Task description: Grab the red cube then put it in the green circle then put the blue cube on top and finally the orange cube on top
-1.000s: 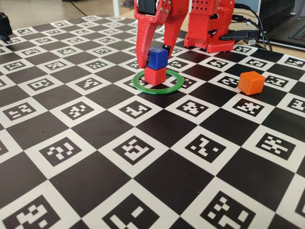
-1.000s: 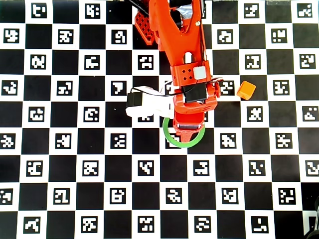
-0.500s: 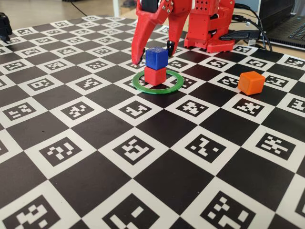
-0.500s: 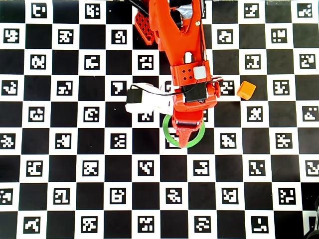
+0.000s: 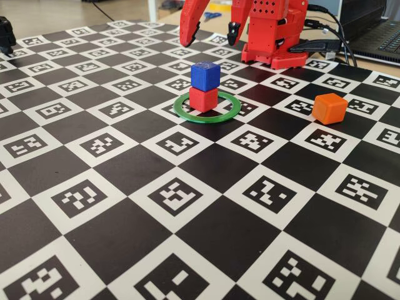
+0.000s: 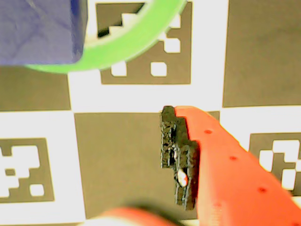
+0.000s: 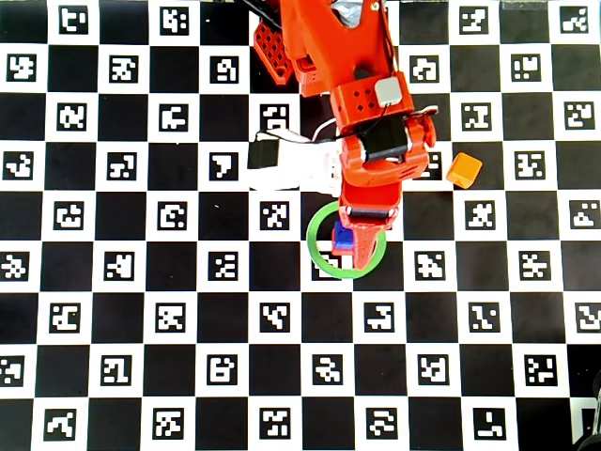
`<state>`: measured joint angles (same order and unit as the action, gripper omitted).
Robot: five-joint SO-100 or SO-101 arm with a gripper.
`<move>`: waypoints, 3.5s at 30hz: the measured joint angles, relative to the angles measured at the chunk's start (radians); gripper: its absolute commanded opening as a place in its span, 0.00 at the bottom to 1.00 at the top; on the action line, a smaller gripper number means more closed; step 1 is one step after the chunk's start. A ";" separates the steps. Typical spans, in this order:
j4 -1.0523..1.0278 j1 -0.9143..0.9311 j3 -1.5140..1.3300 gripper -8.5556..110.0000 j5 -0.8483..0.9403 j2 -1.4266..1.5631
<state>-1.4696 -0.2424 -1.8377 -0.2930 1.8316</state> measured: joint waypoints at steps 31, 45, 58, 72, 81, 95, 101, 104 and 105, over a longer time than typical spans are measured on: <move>-0.086 -0.359 0.071 0.44 0.196 0.114; -0.026 -0.537 0.126 0.41 0.347 0.052; 0.092 -0.566 0.028 0.41 0.454 -0.025; 0.261 -0.591 -0.158 0.40 0.454 -0.077; 0.367 -0.614 -0.219 0.40 0.459 -0.147; 0.480 -0.615 -0.250 0.40 0.454 -0.230; 0.486 -0.615 -0.250 0.39 0.451 -0.241; 0.499 -0.618 -0.250 0.38 0.443 -0.242; 0.499 -0.621 -0.250 0.37 0.443 -0.242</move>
<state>-0.9710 -0.8636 -2.0877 0.1503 1.5892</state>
